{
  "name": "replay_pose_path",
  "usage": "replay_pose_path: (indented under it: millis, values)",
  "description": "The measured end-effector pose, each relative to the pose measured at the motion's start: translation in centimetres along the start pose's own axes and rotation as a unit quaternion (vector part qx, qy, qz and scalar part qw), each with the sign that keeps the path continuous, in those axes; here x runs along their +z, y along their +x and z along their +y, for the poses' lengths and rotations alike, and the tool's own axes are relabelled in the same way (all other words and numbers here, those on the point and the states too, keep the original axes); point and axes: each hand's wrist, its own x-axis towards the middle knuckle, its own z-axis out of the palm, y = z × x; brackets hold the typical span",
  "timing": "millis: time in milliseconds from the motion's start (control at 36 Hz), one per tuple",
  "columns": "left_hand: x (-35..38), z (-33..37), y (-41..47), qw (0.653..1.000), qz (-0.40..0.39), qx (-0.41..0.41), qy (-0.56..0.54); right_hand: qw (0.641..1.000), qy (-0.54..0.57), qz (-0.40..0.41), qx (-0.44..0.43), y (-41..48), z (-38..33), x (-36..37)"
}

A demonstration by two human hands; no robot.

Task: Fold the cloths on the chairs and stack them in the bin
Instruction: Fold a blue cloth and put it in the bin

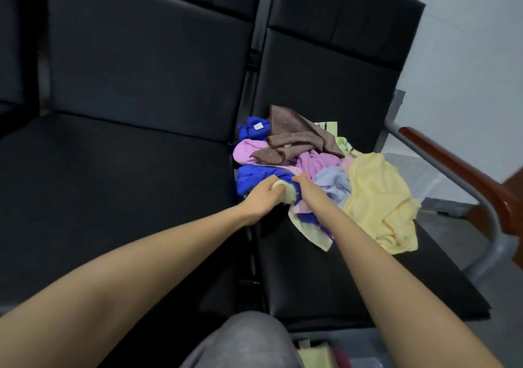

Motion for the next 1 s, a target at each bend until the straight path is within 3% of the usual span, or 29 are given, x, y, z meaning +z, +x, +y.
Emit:
replay_pose_path:
  millis: [139, 222, 333, 389, 472, 556, 694, 833, 1000]
  values:
    - [-1.6, -1.0, 0.4, 0.988, 0.016, -0.015, -0.155, 0.995, 0.073, -0.022, 0.066, 2.2, 0.3, 0.7]
    - [-1.3, -1.2, 0.5, 0.966, 0.004, -0.053, -0.252, 0.996, 0.040, -0.022, 0.083, 3.1, 0.3, 0.8]
    - [-0.1, -0.5, 0.9, 0.920, 0.005, -0.174, -0.350, 0.997, 0.001, -0.020, 0.073, 3.3, 0.2, 0.6]
    - [0.2, -0.2, 0.5, 0.924, -0.060, -0.225, -0.302, 0.998, 0.001, -0.020, 0.063, 3.4, 1.0, 0.9]
    - [0.2, -0.1, -0.1, 0.963, -0.135, -0.198, -0.127, 0.999, 0.003, -0.013, 0.049, 3.1, 1.7, 1.4]
    - [-0.7, -0.1, -0.1, 0.967, -0.126, -0.153, -0.161, 0.997, 0.030, -0.012, 0.071, 3.4, 1.6, 1.3]
    - [-1.8, -0.5, -2.1, 0.961, -0.194, -0.073, -0.182, 0.986, 0.108, -0.008, 0.129, 3.9, 1.3, 0.6]
    - [-2.2, -1.3, -4.4, 0.949, -0.261, -0.047, -0.168, 0.994, 0.072, -0.019, 0.080, 4.3, 2.0, 1.3]
    - [-2.3, -1.7, -5.7, 0.971, -0.188, -0.035, -0.145, 0.997, 0.000, 0.033, 0.066, 5.1, 1.8, 2.3]
